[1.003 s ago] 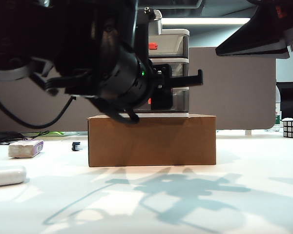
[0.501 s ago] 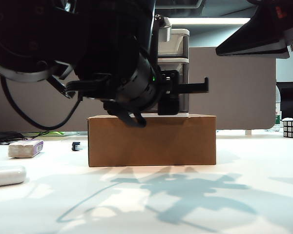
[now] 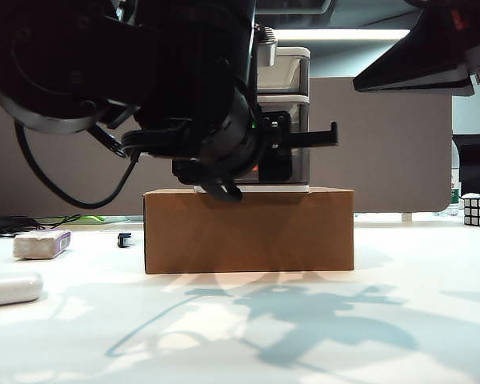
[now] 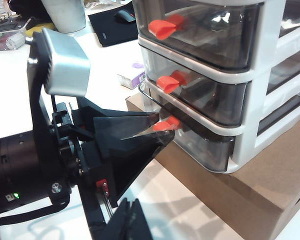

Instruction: Open the third layer of the drawer on the table, pick up the earphone case on the table and put it in, and finally close the drawer.

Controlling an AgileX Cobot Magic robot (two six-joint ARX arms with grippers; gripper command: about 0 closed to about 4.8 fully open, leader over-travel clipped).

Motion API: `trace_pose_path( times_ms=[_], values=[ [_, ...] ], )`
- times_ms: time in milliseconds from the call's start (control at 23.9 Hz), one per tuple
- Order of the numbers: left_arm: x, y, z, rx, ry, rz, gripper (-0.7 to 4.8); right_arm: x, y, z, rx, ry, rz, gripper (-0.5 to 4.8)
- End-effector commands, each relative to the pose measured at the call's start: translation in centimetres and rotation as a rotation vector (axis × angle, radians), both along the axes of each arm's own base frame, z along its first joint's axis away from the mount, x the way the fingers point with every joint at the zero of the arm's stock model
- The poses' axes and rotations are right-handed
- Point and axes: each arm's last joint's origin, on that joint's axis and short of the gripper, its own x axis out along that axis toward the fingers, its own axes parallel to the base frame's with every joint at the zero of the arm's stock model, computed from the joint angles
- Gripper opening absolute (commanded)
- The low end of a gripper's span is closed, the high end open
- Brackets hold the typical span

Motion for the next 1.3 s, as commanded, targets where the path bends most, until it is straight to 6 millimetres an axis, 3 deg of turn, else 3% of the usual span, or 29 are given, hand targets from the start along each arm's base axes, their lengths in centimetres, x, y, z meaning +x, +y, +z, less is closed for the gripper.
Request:
trace_pose_path(
  times_ms=[42,1170,1295],
  values=[
    [0.38,0.13,0.08,-0.007,-0.006,0.007,1.53,0.02,0.01,0.30,0.005,-0.025,0.003,-0.05],
    [1.07,0.32,-0.09,-0.022,-0.010,-0.034,1.42,0.02,0.01,0.30,0.005,-0.025,0.003,-0.05],
    [1.23,0.34,-0.01,-0.023,-0.010,-0.032,1.19,0.02,0.01,0.30,0.005,-0.024,0.002,-0.05]
  ],
)
